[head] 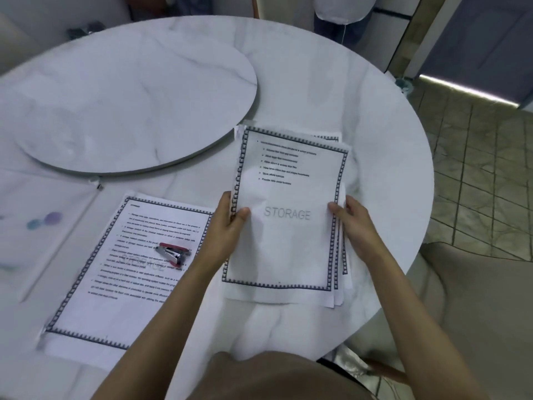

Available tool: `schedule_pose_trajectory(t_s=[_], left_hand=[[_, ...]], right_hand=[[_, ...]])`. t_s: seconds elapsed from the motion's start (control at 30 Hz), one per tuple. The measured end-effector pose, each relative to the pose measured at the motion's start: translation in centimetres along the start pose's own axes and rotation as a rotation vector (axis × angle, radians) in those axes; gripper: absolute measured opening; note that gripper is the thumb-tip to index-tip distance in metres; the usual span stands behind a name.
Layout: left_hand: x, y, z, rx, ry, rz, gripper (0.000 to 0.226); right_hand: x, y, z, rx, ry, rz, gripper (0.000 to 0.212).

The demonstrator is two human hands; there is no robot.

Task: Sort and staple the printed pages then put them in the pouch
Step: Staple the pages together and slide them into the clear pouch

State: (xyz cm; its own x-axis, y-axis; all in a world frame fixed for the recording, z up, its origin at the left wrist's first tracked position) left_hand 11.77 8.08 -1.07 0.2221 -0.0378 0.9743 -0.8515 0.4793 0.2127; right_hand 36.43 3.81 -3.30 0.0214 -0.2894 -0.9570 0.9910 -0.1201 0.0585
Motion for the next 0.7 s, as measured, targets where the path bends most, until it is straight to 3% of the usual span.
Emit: schedule_pose_trajectory(t_s=[0.13, 0.23, 0.37, 0.5, 0.7], left_hand=[[1.3, 0.0, 0.1, 0.168, 0.007, -0.077, 0.014], [3.6, -0.2, 0.3, 0.263, -0.1, -0.089, 0.012], [5.6, -0.4, 1.1, 0.304, -0.243, 0.017, 0.016], [3.2, -0.7, 1.6, 0.273, -0.164, 0.129, 0.031], [1.2, -2.1, 2.2, 0.241, -0.028, 0.182, 0.045]], right_hand=[[-2.4, -0.3, 0.4, 0.072, 0.189, 0.114, 0.009], [-5.5, -1.1, 1.4, 0.157, 0.371, 0.105, 0.023], [-7.5, -1.8, 2.7, 0.196, 0.526, 0.002, 0.022], [-5.7, -2.9, 3.3, 0.147, 0.498, -0.097, 0.005], [-2.7, -4.1, 4.0, 0.131, 0.396, -0.143, 0.019]])
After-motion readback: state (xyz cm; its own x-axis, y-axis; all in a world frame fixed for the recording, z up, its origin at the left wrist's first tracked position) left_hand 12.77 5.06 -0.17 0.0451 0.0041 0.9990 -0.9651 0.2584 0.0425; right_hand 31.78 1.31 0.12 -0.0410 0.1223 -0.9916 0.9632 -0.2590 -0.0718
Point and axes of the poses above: each hand's wrist, its own z-axis away from the middle knuckle, its own y-axis out of the back of the hand, x = y × z, the point moved 3 cm from there along -z, towards the middle knuckle, and after that the axes turned 13 degrees about -x, right-handed, at the moved point
